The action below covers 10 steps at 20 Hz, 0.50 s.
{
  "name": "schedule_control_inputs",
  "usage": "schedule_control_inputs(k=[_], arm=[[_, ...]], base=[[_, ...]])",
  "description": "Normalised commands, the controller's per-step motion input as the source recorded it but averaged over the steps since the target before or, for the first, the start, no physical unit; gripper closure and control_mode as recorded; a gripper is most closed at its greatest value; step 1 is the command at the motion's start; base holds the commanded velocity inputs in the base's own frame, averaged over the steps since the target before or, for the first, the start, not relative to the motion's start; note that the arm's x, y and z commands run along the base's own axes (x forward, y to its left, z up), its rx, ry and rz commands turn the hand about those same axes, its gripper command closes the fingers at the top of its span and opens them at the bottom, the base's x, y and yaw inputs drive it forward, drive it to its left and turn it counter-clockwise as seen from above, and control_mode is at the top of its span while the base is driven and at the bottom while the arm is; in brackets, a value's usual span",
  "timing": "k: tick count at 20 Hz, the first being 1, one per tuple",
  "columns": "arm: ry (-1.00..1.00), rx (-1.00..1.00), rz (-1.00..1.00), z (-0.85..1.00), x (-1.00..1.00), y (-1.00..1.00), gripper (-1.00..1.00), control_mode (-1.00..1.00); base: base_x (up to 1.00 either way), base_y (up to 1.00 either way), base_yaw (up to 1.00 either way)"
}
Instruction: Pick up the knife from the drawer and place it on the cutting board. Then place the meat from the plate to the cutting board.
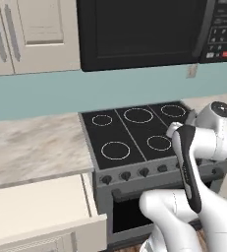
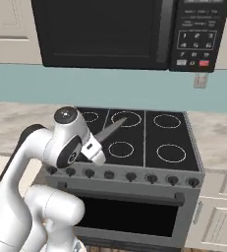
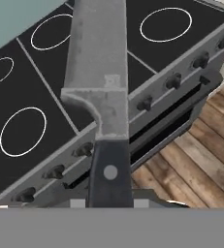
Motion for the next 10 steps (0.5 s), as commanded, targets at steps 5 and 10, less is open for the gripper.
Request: schedule_control_inputs(k=[5, 10], arm=[[0.0, 0.0, 0.0, 0.0, 0.0, 0.0, 1.0, 1.0], [0.0, 0.0, 0.0, 0.0, 0.0, 0.0, 1.0, 1.0]], base=[[-0.45, -1.0, -0.36], [-0.07, -1.0, -0.51]])
